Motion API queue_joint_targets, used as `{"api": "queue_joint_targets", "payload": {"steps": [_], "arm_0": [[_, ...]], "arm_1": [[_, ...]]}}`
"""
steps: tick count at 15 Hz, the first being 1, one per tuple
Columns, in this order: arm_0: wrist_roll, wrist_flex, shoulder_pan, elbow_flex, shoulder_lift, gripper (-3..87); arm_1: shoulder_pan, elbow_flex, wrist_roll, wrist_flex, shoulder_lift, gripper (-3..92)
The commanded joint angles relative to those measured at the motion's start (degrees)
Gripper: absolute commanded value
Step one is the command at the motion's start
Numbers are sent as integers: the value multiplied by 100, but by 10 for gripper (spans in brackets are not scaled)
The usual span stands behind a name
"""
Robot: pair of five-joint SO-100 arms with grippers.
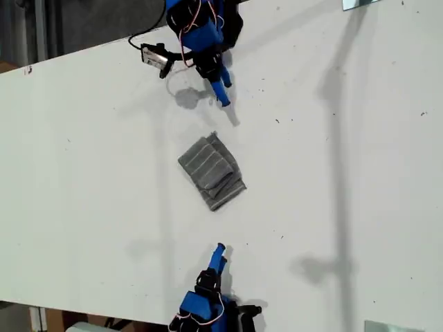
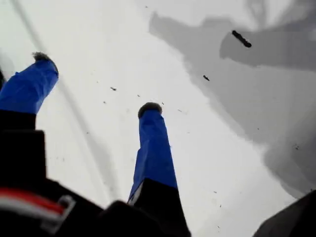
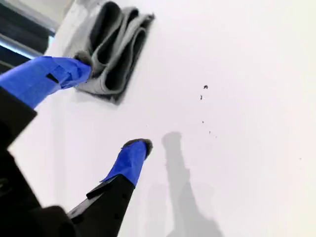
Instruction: Grasp corners of a square towel and fold twice.
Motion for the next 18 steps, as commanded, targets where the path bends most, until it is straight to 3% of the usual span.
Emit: {"api": "queue_joint_targets", "payload": {"steps": [1, 2, 5, 7, 11, 18], "arm_0": [[-167, -220, -369, 316, 26, 284], [-202, -220, -360, 316, 26, 279], [-378, -272, -422, 352, 26, 276], [-62, -299, -281, 360, 26, 275], [2021, -334, -281, 378, 26, 261], [1986, -334, -290, 378, 26, 225]], "arm_1": [[211, -246, 44, 299, 229, 391], [255, -229, -9, 290, 229, 424], [62, -255, 44, 308, 229, 317], [-158, -255, -9, 308, 229, 289], [-132, -255, -18, 308, 229, 289], [-132, -255, -18, 308, 229, 289]]}}
